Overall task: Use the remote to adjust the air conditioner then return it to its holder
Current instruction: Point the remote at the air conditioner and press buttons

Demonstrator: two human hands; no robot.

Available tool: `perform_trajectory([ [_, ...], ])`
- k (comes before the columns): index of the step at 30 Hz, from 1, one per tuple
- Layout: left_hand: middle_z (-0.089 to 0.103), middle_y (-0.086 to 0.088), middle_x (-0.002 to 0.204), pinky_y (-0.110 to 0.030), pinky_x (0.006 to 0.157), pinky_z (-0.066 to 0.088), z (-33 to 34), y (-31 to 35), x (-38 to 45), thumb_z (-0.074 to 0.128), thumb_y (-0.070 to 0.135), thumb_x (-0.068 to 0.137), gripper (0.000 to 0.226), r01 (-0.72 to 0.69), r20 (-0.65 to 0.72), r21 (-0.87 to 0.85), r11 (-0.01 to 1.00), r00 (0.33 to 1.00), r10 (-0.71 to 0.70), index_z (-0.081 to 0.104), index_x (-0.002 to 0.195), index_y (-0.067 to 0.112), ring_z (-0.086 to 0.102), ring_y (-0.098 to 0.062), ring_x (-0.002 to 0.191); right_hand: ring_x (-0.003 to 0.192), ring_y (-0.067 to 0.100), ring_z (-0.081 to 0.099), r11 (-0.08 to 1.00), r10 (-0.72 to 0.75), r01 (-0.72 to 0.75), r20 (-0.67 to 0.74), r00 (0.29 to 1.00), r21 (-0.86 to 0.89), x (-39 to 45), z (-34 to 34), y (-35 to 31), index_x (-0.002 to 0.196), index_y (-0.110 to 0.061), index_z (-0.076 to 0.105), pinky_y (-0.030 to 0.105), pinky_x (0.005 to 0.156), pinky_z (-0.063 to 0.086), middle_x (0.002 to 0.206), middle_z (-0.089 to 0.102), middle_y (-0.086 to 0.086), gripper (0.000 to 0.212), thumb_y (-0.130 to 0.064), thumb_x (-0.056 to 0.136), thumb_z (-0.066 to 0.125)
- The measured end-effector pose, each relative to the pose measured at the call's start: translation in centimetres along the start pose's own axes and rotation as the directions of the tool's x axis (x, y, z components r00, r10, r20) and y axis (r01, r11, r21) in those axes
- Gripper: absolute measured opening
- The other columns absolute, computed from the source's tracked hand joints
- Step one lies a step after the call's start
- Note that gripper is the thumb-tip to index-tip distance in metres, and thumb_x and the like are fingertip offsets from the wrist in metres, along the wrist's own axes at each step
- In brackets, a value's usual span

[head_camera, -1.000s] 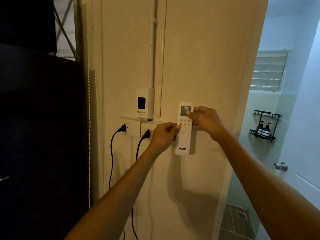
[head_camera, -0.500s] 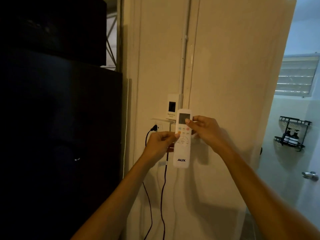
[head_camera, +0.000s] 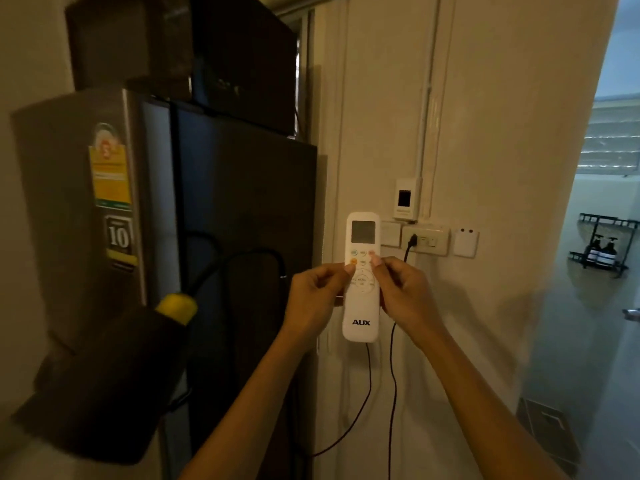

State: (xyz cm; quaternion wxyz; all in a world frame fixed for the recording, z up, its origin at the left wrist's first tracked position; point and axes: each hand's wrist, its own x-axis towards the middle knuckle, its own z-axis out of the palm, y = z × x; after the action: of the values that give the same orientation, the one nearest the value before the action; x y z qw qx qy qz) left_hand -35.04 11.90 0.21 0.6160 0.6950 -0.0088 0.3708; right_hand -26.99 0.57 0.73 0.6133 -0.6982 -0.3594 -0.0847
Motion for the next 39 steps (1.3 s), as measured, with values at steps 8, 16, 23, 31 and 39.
perform_trajectory([
  [8,0.069,0.009,0.088,-0.010,0.058,0.054,-4.0,3.9,-4.9,0.051,0.021,0.091,0.011,-0.109,-0.079,-0.030,0.994,0.991,0.107,0.061,0.091,0.026,0.070,0.000,0.076,0.075,0.006,0.066,0.999,-0.025,0.028,-0.097,0.995,0.033,-4.3,4.1,-5.8,0.106,-0.016,0.059,0.016,0.058,0.057,0.102,0.068,0.001,0.028,-0.036,0.088,0.048],
  [16,0.068,0.012,0.087,-0.010,0.059,0.053,-6.4,7.4,-5.6,0.051,0.023,0.091,0.014,-0.204,-0.132,0.013,0.979,0.970,0.203,0.060,0.088,0.033,0.069,0.002,0.075,0.072,0.000,0.062,0.992,-0.106,0.110,-0.073,0.992,0.055,-4.8,5.9,-10.2,0.099,-0.027,0.054,0.013,0.055,0.053,0.098,0.062,-0.008,0.015,-0.035,0.089,0.047],
  [23,0.066,0.014,0.084,-0.006,0.054,0.050,-6.7,9.4,-5.3,0.053,0.023,0.090,0.013,-0.244,-0.232,0.046,0.969,0.941,0.248,0.059,0.086,0.034,0.066,0.008,0.071,0.076,0.004,0.065,0.983,-0.102,0.102,-0.006,0.995,0.154,-4.6,5.9,-12.4,0.102,-0.028,0.056,0.014,0.056,0.055,0.091,0.064,-0.009,0.017,-0.034,0.090,0.046],
  [31,0.068,0.007,0.090,-0.011,0.057,0.054,-6.4,9.2,-5.0,0.052,0.024,0.090,0.011,-0.240,-0.334,0.051,0.969,0.911,0.243,0.061,0.091,0.030,0.068,-0.003,0.075,0.086,0.014,0.067,0.983,-0.087,0.078,0.046,0.995,0.168,-4.4,6.0,-12.5,0.107,-0.023,0.059,0.020,0.063,0.058,0.105,0.067,0.001,0.022,-0.030,0.089,0.049],
  [39,0.066,0.011,0.088,-0.008,0.055,0.052,-5.5,9.5,-4.3,0.053,0.025,0.090,0.011,-0.246,-0.399,0.057,0.968,0.883,0.248,0.062,0.096,0.025,0.067,0.004,0.071,0.078,0.005,0.065,0.979,-0.101,0.098,0.007,0.995,0.181,-3.9,6.1,-12.9,0.106,-0.023,0.061,0.014,0.059,0.055,0.105,0.067,-0.001,0.023,-0.032,0.089,0.049],
])
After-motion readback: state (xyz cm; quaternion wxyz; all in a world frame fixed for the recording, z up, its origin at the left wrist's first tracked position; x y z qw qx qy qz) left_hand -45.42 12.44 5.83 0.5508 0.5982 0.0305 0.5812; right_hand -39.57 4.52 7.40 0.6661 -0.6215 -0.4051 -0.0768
